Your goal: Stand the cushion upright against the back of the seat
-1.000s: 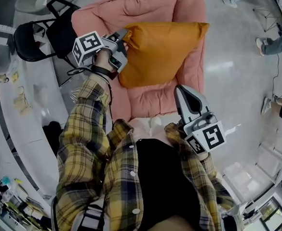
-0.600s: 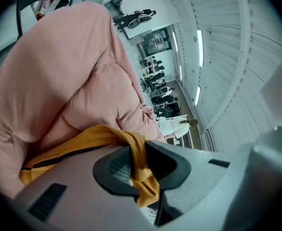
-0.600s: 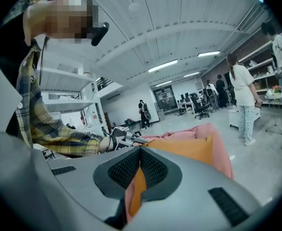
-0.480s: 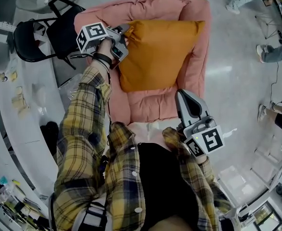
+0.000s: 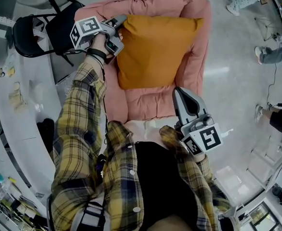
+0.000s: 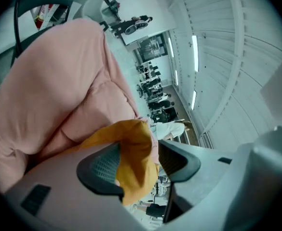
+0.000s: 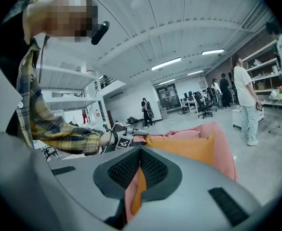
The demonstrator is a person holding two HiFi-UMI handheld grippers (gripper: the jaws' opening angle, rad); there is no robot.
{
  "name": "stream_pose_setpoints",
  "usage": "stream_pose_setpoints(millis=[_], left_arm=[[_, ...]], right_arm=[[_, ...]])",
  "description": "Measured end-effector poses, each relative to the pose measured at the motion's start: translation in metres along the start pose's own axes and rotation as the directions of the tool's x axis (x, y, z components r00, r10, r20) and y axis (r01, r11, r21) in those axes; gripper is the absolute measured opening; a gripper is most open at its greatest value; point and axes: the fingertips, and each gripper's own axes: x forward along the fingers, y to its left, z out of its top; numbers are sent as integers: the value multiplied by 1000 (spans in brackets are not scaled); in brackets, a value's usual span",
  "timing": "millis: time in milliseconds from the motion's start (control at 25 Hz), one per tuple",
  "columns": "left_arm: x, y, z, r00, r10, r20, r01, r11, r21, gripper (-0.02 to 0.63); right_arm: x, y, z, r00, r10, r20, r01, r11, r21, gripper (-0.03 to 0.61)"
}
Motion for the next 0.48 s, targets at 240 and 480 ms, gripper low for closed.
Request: stream_pose_setpoints(millis=[240,480], left_arm=[[-22,-16,8,999,3,36,-6,996,87,242],[-50,-31,-16,998,-40,45,34,992,125,241]], right_arm=[[-9,-2,-3,1000,-3,-15,2,1000,-17,18],[-22,17,2,999,36,2,-36,998,-45,18]])
